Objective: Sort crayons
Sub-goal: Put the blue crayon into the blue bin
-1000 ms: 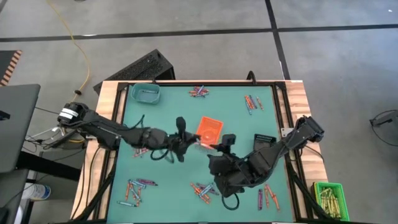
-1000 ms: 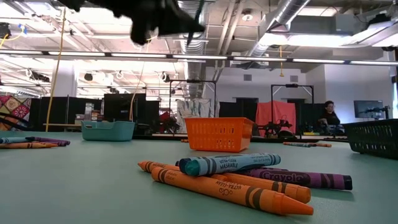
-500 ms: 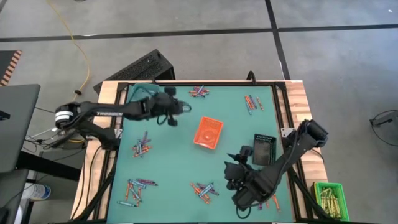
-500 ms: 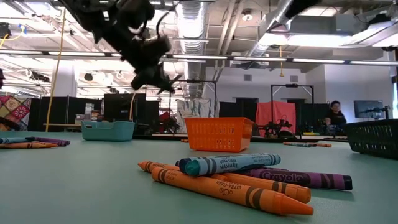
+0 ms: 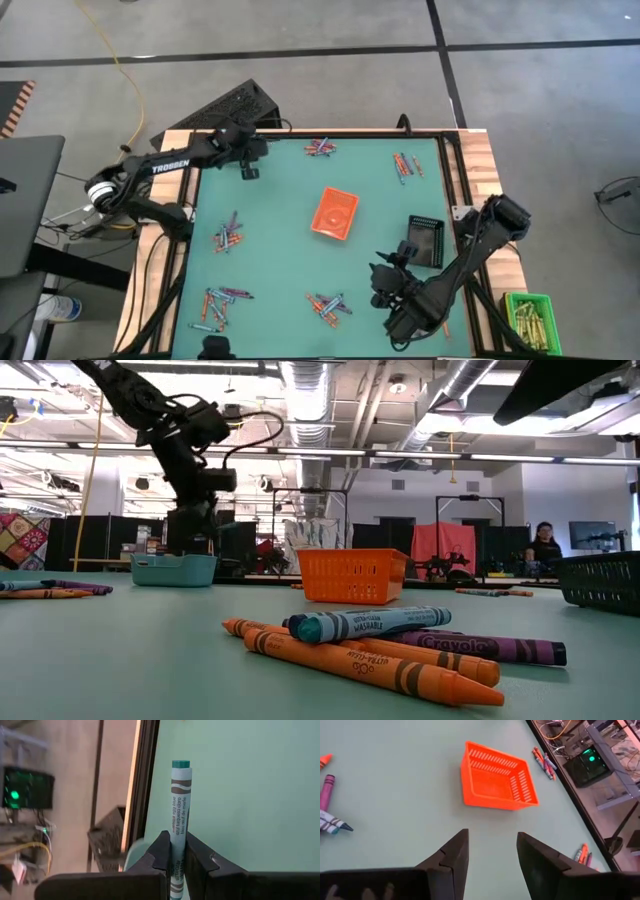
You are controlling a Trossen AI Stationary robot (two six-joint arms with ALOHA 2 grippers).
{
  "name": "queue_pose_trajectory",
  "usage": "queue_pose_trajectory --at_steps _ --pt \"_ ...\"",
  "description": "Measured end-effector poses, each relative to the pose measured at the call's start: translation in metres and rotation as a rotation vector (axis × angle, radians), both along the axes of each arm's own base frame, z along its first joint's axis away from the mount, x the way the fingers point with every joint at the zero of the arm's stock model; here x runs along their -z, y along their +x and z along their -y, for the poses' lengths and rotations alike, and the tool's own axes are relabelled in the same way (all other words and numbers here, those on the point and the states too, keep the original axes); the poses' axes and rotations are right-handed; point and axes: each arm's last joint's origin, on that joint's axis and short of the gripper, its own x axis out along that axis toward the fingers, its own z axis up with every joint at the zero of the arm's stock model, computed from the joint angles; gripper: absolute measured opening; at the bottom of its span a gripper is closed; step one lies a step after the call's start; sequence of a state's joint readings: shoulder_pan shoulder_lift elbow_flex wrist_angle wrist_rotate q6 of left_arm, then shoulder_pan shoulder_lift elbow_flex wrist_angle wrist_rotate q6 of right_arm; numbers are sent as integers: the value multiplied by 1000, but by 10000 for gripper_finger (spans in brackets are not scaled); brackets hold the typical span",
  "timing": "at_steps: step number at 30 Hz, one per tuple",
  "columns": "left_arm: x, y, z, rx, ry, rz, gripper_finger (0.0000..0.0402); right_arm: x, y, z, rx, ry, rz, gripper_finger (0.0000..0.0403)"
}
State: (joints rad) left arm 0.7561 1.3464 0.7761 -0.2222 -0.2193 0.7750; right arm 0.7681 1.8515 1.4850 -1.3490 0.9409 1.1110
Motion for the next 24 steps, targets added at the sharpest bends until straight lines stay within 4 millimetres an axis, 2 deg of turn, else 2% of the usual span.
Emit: queue_pose_trajectory --at_steps 12,24 --pt "6 -37 -23 -154 -68 -68 14 1 0 -6 -4 39 41 175" --pt "15 -42 -30 -272 -127 -25 26 1 1 -9 -7 65 68 175"
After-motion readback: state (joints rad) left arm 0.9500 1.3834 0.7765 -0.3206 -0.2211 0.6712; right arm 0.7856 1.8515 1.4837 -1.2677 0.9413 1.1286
